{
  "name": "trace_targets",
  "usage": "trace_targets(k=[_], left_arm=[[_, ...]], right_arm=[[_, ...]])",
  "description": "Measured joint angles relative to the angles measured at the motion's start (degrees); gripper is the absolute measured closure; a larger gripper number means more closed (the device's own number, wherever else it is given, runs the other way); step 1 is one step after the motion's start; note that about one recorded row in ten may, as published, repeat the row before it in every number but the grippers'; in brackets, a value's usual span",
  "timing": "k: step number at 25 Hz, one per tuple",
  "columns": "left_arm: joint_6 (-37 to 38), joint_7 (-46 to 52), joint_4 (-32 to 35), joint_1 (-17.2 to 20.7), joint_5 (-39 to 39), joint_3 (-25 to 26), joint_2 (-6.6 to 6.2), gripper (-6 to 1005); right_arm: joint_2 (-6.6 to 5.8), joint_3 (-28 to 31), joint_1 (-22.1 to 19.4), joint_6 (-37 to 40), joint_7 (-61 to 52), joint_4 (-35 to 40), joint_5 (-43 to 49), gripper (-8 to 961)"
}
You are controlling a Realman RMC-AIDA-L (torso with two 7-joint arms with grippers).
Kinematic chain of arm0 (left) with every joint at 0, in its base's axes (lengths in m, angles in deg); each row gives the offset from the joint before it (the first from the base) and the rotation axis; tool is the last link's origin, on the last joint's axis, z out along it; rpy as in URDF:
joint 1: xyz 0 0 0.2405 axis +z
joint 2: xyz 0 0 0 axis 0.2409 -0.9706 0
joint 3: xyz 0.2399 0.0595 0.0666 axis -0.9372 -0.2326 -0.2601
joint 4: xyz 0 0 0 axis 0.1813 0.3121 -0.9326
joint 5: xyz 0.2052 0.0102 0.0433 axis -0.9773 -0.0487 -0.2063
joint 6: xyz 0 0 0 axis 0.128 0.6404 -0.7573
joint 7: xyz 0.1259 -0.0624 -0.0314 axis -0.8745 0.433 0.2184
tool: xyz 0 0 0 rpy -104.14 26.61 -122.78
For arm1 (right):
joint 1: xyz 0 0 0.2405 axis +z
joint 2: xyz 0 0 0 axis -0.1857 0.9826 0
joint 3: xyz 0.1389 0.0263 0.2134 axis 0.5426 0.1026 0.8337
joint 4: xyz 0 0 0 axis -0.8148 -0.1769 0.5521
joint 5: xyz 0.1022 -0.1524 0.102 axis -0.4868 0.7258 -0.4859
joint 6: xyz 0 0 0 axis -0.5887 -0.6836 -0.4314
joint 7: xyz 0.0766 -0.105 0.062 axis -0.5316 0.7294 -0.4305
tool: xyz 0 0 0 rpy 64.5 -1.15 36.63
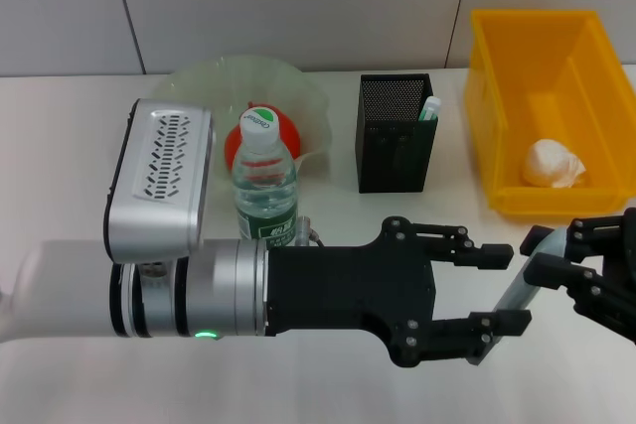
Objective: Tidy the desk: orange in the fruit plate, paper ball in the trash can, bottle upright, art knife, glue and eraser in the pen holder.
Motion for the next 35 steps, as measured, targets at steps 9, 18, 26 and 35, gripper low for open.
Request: trace_targets(k=[9,18,26,35], left_arm=[[-0.6,-3.0,-3.1,0.6,-0.2,0.1,0.0,344],[0.5,-6.5,-4.5,6.5,-0.2,2.6,-0.39,195],[3.6,-11.1,-4.7,11.6,-0.1,4.4,-0.39,199],[3.6,-11.2,-5.1,11.7,0.0,4.4,-0.35,205]], right_arm=[[-1.07,0.7,-0.8,3.5,-1.1,0.2,-8.0,800],[-1.83,10.3,-1.2,1.0,-1.3,-0.2,-10.6,801],[2.29,14.2,3.7,-10.3,14.2,4.2,-17.1,802],[2.45,14.2,11.9,-18.2,29.8,15.4,-18.1,803]])
